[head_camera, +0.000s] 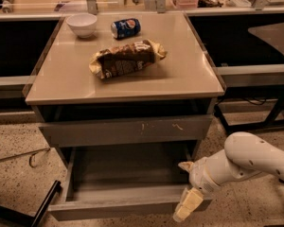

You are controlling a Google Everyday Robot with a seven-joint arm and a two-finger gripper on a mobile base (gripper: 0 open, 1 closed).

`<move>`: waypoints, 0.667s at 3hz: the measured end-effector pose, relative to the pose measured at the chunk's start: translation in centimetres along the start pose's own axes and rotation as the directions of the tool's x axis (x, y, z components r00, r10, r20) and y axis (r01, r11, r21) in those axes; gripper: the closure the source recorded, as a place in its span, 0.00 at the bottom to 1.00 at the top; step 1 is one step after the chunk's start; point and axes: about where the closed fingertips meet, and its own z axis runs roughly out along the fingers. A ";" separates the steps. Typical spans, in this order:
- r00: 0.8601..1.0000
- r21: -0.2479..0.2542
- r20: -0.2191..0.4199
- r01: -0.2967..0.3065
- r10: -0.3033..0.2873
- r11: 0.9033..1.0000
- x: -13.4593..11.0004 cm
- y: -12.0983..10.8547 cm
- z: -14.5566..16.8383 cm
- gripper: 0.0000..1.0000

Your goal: Close middle drawer

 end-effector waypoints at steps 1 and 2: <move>1.000 0.000 0.000 0.000 0.000 1.000 0.0 0.0 0.0 0.00; 1.000 -0.030 -0.002 0.012 -0.012 0.999 0.4 1.1 1.5 0.00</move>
Offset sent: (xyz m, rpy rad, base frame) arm -0.0266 0.0202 -0.0285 0.0188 0.0351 0.0624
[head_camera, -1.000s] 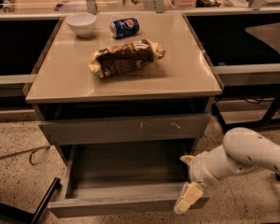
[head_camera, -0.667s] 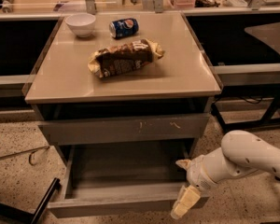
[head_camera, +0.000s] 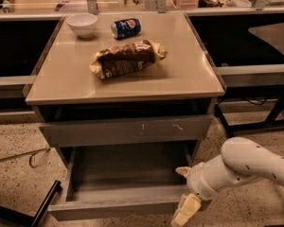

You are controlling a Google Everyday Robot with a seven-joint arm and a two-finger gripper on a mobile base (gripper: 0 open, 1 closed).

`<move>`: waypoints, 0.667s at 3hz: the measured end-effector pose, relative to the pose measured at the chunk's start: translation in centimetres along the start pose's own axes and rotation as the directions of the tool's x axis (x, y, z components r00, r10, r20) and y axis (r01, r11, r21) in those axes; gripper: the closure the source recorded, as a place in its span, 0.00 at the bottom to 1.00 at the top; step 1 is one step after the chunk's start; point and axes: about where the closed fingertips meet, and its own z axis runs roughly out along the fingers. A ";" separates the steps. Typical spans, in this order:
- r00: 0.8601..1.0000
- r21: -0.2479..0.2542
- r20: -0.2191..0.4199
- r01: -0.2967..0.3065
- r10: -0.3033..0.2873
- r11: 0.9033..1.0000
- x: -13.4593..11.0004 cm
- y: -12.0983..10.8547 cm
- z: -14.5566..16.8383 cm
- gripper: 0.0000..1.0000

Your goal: Close middle drawer

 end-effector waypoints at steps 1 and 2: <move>1.000 -0.034 0.017 0.021 -0.020 0.999 0.1 2.2 2.0 0.00; 0.999 -0.076 0.038 0.035 -0.032 0.996 0.1 3.8 4.1 0.00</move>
Offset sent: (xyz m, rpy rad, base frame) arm -0.0581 0.0519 -0.0398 0.1039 0.0525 0.0955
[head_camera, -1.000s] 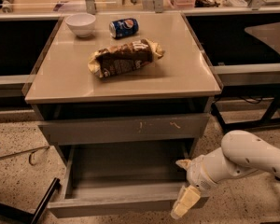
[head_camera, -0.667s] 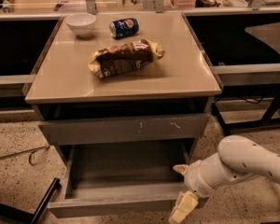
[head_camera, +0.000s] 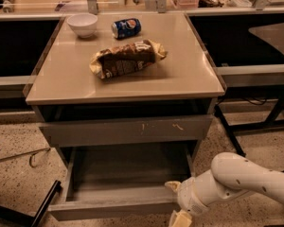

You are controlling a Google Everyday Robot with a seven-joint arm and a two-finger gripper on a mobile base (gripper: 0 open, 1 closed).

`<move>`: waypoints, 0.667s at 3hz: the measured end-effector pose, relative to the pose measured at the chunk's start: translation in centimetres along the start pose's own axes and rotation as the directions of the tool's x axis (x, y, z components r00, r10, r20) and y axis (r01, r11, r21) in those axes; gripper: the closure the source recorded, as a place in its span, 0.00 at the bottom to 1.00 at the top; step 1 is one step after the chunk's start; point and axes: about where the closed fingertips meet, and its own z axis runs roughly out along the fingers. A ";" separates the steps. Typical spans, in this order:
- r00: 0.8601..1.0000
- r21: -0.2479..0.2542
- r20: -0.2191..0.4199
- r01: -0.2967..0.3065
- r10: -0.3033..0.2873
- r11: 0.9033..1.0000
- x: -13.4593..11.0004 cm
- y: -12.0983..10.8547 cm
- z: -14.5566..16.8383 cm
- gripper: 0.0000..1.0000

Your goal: Close middle drawer

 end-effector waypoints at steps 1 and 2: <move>1.000 -0.043 0.013 -0.012 0.013 0.999 0.8 1.1 2.1 0.00; 1.000 -0.070 -0.001 -0.018 0.018 0.997 1.4 2.0 3.9 0.00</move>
Offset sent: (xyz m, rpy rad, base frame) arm -0.0389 0.0282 -0.0486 0.0077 0.0922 0.0441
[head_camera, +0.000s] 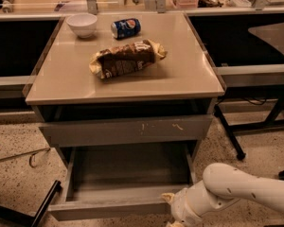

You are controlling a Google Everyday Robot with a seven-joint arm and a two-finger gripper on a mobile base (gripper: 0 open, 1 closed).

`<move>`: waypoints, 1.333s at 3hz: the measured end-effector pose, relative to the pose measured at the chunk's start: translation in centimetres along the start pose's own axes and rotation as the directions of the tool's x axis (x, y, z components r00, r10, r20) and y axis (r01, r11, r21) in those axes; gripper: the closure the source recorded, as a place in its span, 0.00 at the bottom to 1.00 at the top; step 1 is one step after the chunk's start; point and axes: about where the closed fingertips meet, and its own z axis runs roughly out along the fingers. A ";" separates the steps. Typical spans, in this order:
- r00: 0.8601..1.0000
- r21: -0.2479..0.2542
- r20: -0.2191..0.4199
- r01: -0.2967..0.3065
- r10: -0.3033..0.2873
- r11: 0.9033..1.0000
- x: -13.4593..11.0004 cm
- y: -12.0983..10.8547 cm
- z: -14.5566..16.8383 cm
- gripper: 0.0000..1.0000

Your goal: Close middle drawer

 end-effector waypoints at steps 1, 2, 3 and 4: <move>1.000 -0.007 -0.014 0.005 -0.005 1.000 0.0 0.8 0.9 0.00; 0.999 0.005 -0.038 0.009 -0.009 1.000 0.2 1.4 1.6 0.00; 0.999 0.013 -0.047 0.010 -0.009 1.000 0.6 1.8 2.2 0.00; 0.999 -0.008 -0.042 -0.009 0.009 1.000 1.4 1.5 3.4 0.00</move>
Offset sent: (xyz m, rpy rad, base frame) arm -0.0225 0.0143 -0.0120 -0.0689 -0.0226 0.0128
